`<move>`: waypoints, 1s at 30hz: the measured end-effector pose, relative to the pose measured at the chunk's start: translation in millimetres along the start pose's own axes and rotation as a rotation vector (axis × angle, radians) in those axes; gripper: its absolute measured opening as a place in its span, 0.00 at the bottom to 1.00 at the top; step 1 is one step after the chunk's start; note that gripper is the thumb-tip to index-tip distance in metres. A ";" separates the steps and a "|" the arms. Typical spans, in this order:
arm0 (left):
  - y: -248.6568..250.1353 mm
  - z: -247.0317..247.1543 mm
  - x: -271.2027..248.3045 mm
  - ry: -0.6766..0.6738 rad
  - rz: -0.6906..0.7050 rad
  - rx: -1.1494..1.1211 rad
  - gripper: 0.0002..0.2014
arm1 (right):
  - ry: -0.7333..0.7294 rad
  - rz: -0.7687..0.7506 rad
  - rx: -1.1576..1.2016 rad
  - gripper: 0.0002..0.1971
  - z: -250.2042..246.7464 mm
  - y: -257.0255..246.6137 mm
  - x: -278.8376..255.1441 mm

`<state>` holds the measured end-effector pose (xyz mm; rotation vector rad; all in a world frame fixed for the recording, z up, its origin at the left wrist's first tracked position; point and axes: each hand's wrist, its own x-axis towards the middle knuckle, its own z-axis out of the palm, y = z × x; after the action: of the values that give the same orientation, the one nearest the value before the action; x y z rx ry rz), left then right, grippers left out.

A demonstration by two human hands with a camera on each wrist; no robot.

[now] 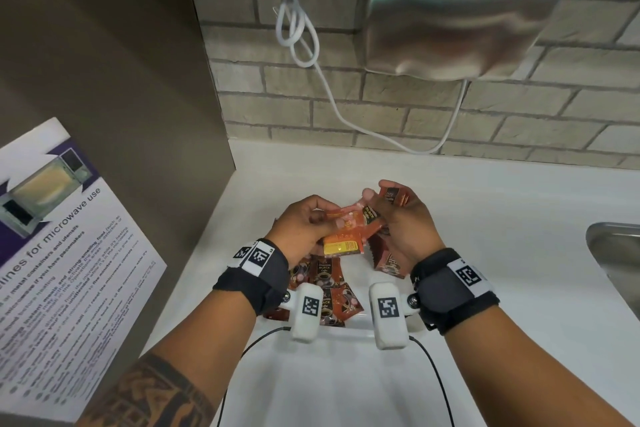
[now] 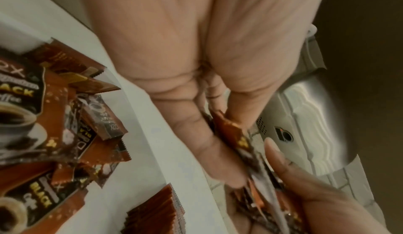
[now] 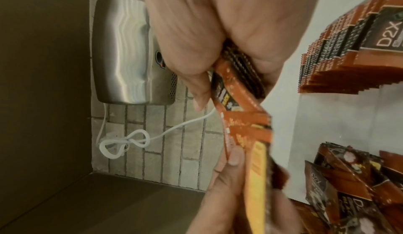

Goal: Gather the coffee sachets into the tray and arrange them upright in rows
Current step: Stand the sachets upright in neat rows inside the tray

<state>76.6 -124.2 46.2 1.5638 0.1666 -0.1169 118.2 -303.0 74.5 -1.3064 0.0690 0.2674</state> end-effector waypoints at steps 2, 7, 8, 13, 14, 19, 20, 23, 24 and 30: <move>0.6 0.0 1.3 0.053 -0.018 -0.110 0.08 | -0.017 0.009 -0.047 0.24 2.0 2.7 -1.3; 4.5 5.1 -2.1 0.012 -0.047 -0.263 0.10 | -0.053 0.009 -0.049 0.22 5.5 6.4 -1.8; 4.9 6.0 -3.5 -0.001 -0.045 -0.265 0.10 | -0.057 0.003 -0.041 0.20 5.6 5.7 -1.6; 1.7 6.9 -5.0 0.027 0.016 -0.141 0.12 | -0.018 -0.042 0.060 0.17 3.6 -8.1 -2.0; 0.5 4.7 -3.8 0.052 0.030 -0.124 0.11 | 0.011 -0.057 0.084 0.17 2.5 -11.2 -1.7; 3.3 -0.9 -1.3 0.169 0.056 -0.123 0.09 | -0.111 -0.018 -0.301 0.23 -3.0 -11.4 -8.8; 4.6 0.1 -1.2 0.184 0.061 -0.118 0.10 | -0.171 0.020 -0.369 0.25 -1.7 -8.9 -11.1; 7.8 3.2 -2.3 0.190 0.057 -0.105 0.12 | -0.196 0.027 -0.371 0.24 1.9 -4.0 -14.9; 8.1 3.2 -2.9 0.186 0.049 -0.110 0.11 | -0.192 0.017 -0.360 0.23 2.3 -3.9 -14.8; 6.5 -1.2 -0.5 0.289 -0.015 -0.103 0.10 | -0.076 -0.082 -0.402 0.17 -3.8 -7.9 -6.3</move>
<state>77.2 -123.0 52.6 1.4710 0.4054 0.1064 114.3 -309.5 82.2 -1.6918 -0.1080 0.2687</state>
